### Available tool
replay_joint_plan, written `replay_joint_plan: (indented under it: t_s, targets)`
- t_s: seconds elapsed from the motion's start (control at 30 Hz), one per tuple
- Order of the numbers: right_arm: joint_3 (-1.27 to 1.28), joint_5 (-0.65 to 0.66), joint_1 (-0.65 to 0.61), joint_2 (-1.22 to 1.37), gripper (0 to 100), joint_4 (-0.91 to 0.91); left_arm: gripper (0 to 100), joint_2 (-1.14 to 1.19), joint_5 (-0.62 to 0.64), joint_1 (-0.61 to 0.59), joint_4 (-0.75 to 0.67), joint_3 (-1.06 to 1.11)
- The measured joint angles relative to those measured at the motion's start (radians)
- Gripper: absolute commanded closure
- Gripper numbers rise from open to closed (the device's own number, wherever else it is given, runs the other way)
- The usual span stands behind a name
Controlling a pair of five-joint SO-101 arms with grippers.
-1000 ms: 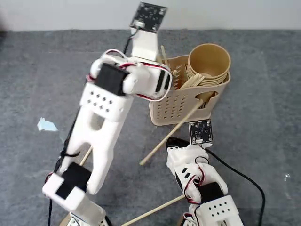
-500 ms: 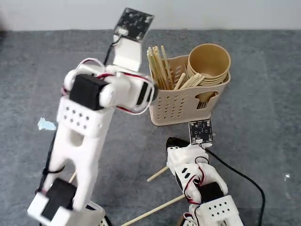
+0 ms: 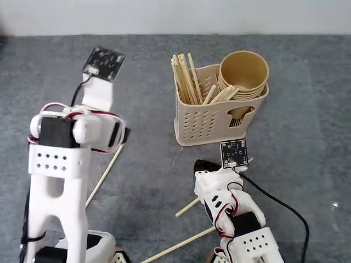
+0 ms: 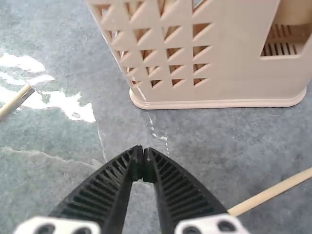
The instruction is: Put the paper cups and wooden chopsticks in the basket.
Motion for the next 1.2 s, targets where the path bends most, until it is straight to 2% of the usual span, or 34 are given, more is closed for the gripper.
replay_joint_plan:
  t_s: [0.13, 0.27, 0.53, 0.77, 1.13, 1.2]
  targets:
    - [0.0, 0.0, -0.002, 0.0, 98.8, 0.0, 81, 0.0, -0.1, -0.077, -0.083, 0.161]
    - [0.0, 0.0, -0.002, 0.0, 98.8, 0.0, 81, 0.0, -0.195, -0.098, -0.176, 0.321]
    - [0.0, 0.0, -0.002, 0.0, 98.8, 0.0, 81, 0.0, -0.279, -0.129, -0.334, 0.505]
    - [0.0, 0.0, -0.002, 0.0, 98.8, 0.0, 81, 0.031, -0.287, -0.124, -0.379, 0.516]
    - [0.0, 0.0, -0.002, 0.0, 98.8, 0.0, 81, 0.519, -0.287, -0.115, -0.379, 0.253]
    - [0.0, 0.0, -0.002, 0.0, 98.8, 0.0, 84, 0.592, -0.287, -0.115, -0.379, 0.21]
